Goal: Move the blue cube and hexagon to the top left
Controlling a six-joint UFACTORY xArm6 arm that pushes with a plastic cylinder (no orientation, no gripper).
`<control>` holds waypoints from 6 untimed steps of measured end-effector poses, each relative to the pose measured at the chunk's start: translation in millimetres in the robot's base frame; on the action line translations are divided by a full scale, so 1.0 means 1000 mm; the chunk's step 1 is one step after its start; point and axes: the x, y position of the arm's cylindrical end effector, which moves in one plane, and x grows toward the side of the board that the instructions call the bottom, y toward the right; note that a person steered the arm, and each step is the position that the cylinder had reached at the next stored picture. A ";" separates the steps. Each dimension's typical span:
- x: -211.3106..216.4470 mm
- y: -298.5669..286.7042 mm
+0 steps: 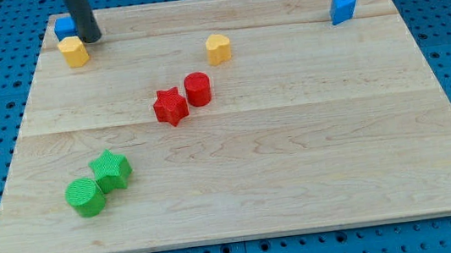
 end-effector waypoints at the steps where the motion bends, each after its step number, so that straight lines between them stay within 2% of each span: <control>1: 0.063 -0.001; 2: 0.047 -0.053; 3: 0.028 -0.049; 4: 0.028 -0.012; 5: -0.002 0.099; 6: 0.009 0.209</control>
